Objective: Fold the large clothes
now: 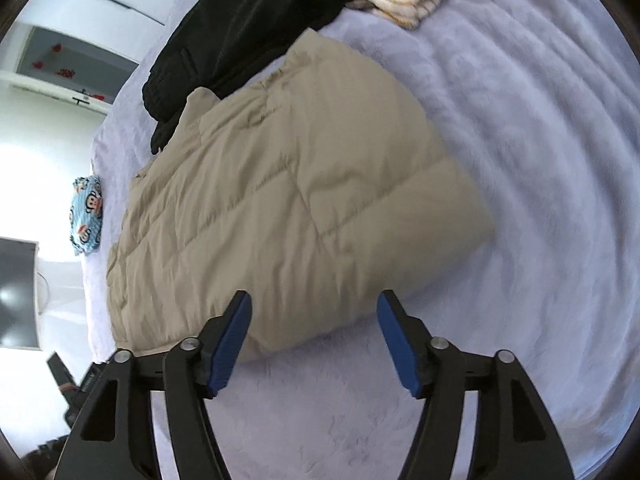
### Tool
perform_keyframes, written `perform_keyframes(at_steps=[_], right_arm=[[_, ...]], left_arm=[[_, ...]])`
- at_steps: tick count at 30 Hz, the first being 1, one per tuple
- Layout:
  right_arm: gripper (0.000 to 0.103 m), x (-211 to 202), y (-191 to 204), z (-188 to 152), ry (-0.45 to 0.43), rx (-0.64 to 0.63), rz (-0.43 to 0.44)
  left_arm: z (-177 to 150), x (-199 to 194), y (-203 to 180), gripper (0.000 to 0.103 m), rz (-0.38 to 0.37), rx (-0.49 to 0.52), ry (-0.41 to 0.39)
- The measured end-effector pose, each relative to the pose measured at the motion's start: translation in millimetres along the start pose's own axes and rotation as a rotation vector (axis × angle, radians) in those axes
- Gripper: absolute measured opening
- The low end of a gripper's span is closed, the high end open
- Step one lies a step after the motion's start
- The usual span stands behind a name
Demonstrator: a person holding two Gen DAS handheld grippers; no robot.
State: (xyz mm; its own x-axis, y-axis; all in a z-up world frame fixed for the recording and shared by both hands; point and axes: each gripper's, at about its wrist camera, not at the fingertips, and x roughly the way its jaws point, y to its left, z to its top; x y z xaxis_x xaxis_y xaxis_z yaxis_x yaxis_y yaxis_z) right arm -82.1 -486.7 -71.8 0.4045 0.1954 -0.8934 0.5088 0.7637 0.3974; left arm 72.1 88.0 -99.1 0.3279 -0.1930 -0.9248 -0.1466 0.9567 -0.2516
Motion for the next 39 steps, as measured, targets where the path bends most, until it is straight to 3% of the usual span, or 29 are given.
perform_keyframes(at_steps=[1, 5, 8, 14, 15, 16, 20, 27, 29, 31, 33, 34, 35, 37, 39], right_arm=[[0.083, 1, -2, -2, 0.0, 0.009, 0.014], [0.084, 12, -9, -8, 0.012, 0.044, 0.056], [0.09, 23, -14, -10, 0.016, 0.078, 0.104], [0.092, 41, -18, -14, 0.017, 0.137, 0.238], [0.094, 43, -17, -14, 0.015, 0.144, 0.254], [0.103, 45, -17, -13, 0.013, 0.153, 0.272], [0.103, 63, -14, -4, 0.018, 0.201, 0.322], [0.103, 90, -15, 5, 0.047, 0.27, 0.403], [0.103, 96, -16, 5, 0.049, 0.302, 0.438], [0.102, 99, -17, 5, 0.049, 0.334, 0.449], [0.086, 100, -21, 3, 0.044, 0.388, 0.459], [0.058, 101, -22, 2, 0.051, 0.398, 0.463], [0.045, 101, -24, 1, 0.056, 0.408, 0.472], [0.033, 97, -24, -1, 0.05, 0.398, 0.481], [0.027, 89, -21, -4, 0.044, 0.365, 0.49]], left_arm=[[-3, 2, 3, 0.092, -0.016, -0.014, 0.007], [-14, 14, 14, 0.092, -0.093, -0.059, 0.047], [-21, 27, 19, 0.092, -0.179, -0.094, 0.081], [-22, 38, 26, 0.092, -0.368, -0.197, 0.068], [-19, 39, 25, 0.092, -0.373, -0.201, 0.06], [-15, 41, 23, 0.092, -0.372, -0.198, 0.052], [-5, 54, 22, 0.092, -0.369, -0.202, 0.046], [9, 80, 28, 0.092, -0.403, -0.323, 0.06], [11, 84, 33, 0.078, -0.445, -0.372, 0.061], [14, 83, 36, 0.04, -0.496, -0.391, 0.047], [14, 74, 34, 0.024, -0.499, -0.363, 0.015], [14, 66, 31, 0.021, -0.494, -0.33, -0.006], [14, 58, 27, 0.02, -0.483, -0.293, -0.026], [11, 43, 19, 0.018, -0.467, -0.226, -0.06], [7, 29, 15, 0.018, -0.461, -0.193, -0.077]])
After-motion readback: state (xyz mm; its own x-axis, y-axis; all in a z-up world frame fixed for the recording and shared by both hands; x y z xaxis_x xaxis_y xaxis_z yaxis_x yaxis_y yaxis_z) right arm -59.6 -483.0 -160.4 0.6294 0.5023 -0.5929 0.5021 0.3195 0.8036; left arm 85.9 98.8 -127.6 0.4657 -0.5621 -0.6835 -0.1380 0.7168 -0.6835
